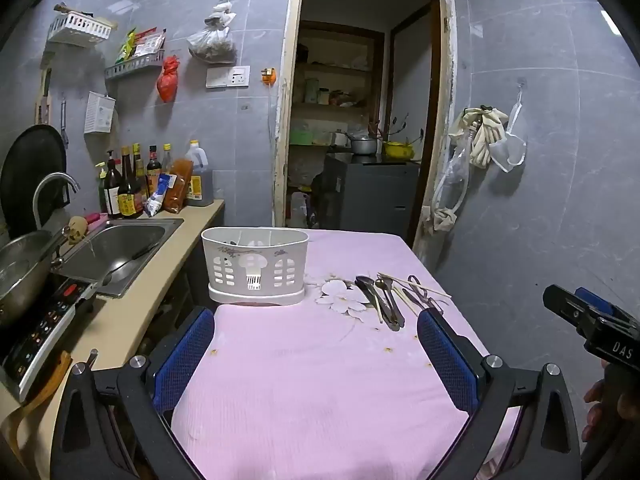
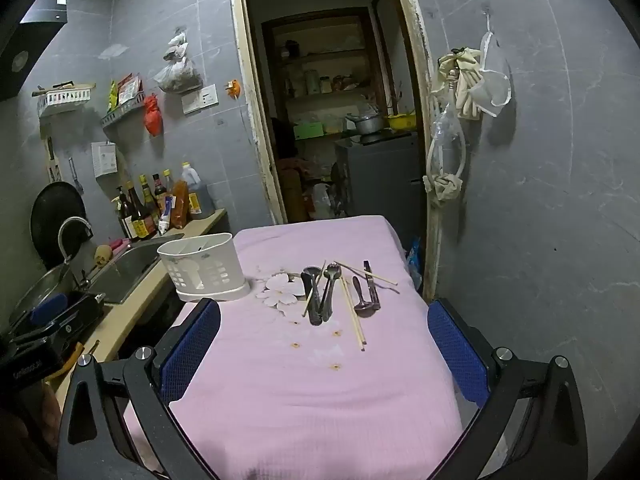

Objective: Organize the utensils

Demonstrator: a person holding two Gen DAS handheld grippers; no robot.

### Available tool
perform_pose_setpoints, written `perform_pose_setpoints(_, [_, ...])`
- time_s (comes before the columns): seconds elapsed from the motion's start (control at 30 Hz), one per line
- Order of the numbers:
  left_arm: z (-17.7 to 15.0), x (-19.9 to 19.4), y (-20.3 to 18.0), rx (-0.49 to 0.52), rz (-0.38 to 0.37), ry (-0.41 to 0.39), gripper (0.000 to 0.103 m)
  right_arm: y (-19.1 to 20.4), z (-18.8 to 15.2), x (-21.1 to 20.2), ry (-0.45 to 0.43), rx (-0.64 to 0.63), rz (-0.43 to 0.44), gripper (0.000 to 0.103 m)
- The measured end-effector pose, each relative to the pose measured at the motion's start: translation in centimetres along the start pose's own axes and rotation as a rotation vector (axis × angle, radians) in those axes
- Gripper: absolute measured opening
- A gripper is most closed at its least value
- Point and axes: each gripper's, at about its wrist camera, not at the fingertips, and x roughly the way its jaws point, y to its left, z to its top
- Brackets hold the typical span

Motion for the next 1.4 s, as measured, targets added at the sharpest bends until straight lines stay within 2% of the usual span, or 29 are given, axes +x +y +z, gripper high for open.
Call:
perform_pose_setpoints(0.43, [0.0, 0.0, 0.0, -0.005, -0.004, -0.001, 0.102, 1.6, 0.2, -0.4, -0.002, -0.006, 0.002, 0.102])
perform_pose_setpoints(1.4, [0.1, -0.2, 0.2, -0.013, -0.002, -0.007, 0.102, 1.1, 0.1, 0.1, -0.008, -0.023, 0.008, 0.102])
